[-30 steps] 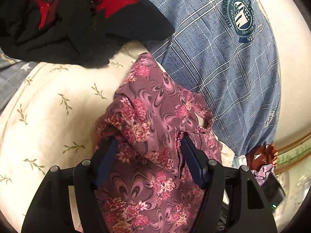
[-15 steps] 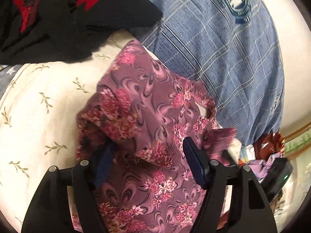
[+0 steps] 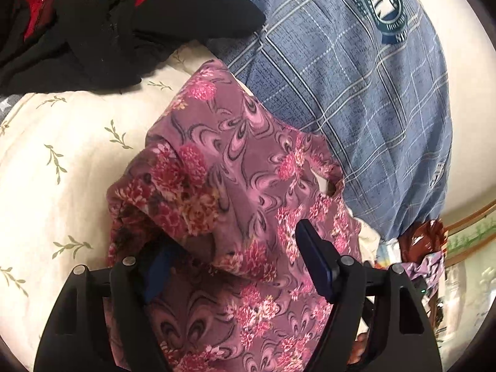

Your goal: Fold small clothes

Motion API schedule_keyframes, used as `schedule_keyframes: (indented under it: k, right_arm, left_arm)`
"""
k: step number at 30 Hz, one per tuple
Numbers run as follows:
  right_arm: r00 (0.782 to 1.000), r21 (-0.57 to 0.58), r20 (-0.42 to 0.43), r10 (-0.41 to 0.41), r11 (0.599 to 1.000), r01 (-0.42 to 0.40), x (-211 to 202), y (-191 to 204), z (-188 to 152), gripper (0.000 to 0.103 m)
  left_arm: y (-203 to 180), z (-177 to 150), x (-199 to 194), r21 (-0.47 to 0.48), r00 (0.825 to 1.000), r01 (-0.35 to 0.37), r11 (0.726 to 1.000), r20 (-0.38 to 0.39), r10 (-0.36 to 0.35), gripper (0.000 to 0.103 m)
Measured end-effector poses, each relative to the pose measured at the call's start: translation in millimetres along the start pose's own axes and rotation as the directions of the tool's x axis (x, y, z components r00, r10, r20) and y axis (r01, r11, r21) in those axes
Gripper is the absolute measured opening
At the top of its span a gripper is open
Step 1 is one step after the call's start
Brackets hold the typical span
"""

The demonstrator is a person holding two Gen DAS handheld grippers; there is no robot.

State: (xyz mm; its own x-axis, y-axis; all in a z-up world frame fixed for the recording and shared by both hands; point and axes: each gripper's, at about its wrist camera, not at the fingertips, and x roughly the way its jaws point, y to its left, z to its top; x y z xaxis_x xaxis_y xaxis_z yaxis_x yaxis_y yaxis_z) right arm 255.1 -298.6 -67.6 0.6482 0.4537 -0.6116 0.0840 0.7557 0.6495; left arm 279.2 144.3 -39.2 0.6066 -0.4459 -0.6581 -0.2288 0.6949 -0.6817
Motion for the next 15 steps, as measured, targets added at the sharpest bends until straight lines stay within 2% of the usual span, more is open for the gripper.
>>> schedule_keyframes:
  k: [2, 3, 4, 5, 6, 9, 10, 12, 15]
  right_arm:
    - [1.0, -0.091, -0.024, -0.016, 0.996, 0.014, 16.5, 15.4, -5.5, 0.061]
    - [0.999, -0.13, -0.032, -0.023, 0.991, 0.019, 22.5, 23.1, -6.0, 0.051]
    - [0.998, -0.191, -0.049, -0.028, 0.981, 0.019, 29.2, 34.4, -7.2, 0.019]
    - [0.998, -0.218, -0.064, -0.021, 0.976, 0.006, 31.3, 40.3, -6.6, 0.012]
    - [0.998, -0.232, -0.055, 0.0, 0.973, -0.013, 28.3, 46.9, -3.3, 0.012]
    - [0.997, -0.246, 0.055, 0.052, 0.969, -0.037, -4.5, 50.0, 13.0, 0.012]
    - [0.994, -0.238, 0.097, 0.046, 0.971, -0.022, -15.5, 44.9, 22.4, 0.012]
    - [0.992, -0.212, 0.126, 0.004, 0.977, 0.023, -23.5, 31.0, 32.8, 0.012]
    - [0.993, -0.161, 0.106, -0.057, 0.984, 0.073, -21.0, 3.1, 39.5, 0.012]
  left_arm:
    - [1.2, 1.5, -1.1, -0.01, 1.0, 0.012, 1.0, 0.003, -0.012, 0.075]
    - [1.1, 2.0, -1.6, -0.013, 1.0, 0.016, 1.0, 0.004, -0.016, 0.075]
    - [1.3, 2.3, -2.5, -0.016, 1.0, 0.019, 1.0, 0.004, -0.019, 0.075]
    - [0.8, 2.0, -3.0, -0.019, 1.0, 0.022, 1.0, 0.004, -0.022, 0.075]
    - [0.0, 1.6, -4.2, -0.02, 1.0, 0.028, 0.999, 0.005, -0.028, 0.075]
    - [-1.0, 0.7, -5.3, -0.011, 1.0, 0.031, 0.999, 0.002, -0.031, 0.076]
    - [-1.3, 0.0, -3.6, -0.01, 1.0, 0.024, 1.0, -0.002, -0.024, 0.076]
    - [-1.8, -1.9, 0.3, -0.008, 1.0, 0.017, 1.0, -0.01, -0.017, 0.076]
    - [-8.1, -5.9, 5.8, 0.014, 1.0, -0.01, 1.0, 0.001, 0.01, 0.076]
